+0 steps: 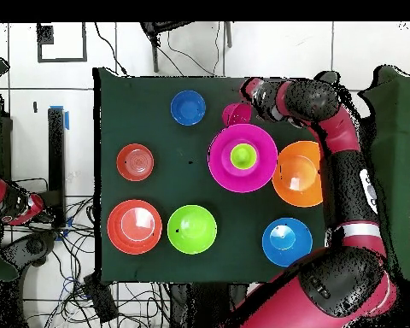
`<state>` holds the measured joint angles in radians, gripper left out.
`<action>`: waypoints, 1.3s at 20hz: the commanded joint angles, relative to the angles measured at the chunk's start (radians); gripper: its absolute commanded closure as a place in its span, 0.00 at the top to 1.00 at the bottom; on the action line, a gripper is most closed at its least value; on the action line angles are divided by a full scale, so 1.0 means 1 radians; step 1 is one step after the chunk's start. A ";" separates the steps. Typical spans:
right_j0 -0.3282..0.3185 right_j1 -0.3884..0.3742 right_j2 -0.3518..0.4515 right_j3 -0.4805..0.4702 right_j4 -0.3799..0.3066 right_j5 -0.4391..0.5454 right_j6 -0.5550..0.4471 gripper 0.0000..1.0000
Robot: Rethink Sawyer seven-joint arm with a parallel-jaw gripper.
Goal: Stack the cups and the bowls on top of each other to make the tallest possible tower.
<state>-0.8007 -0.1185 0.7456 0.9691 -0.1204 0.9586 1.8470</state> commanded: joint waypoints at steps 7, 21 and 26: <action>0.013 0.001 -0.041 0.080 -0.099 -0.024 -0.209 1.00; 0.050 -0.017 -0.128 0.041 -0.162 0.048 -0.171 1.00; 0.054 -0.017 -0.126 0.026 -0.173 0.059 -0.168 1.00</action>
<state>-0.7900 -0.1247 0.6901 0.9724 -0.2047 0.9586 1.8470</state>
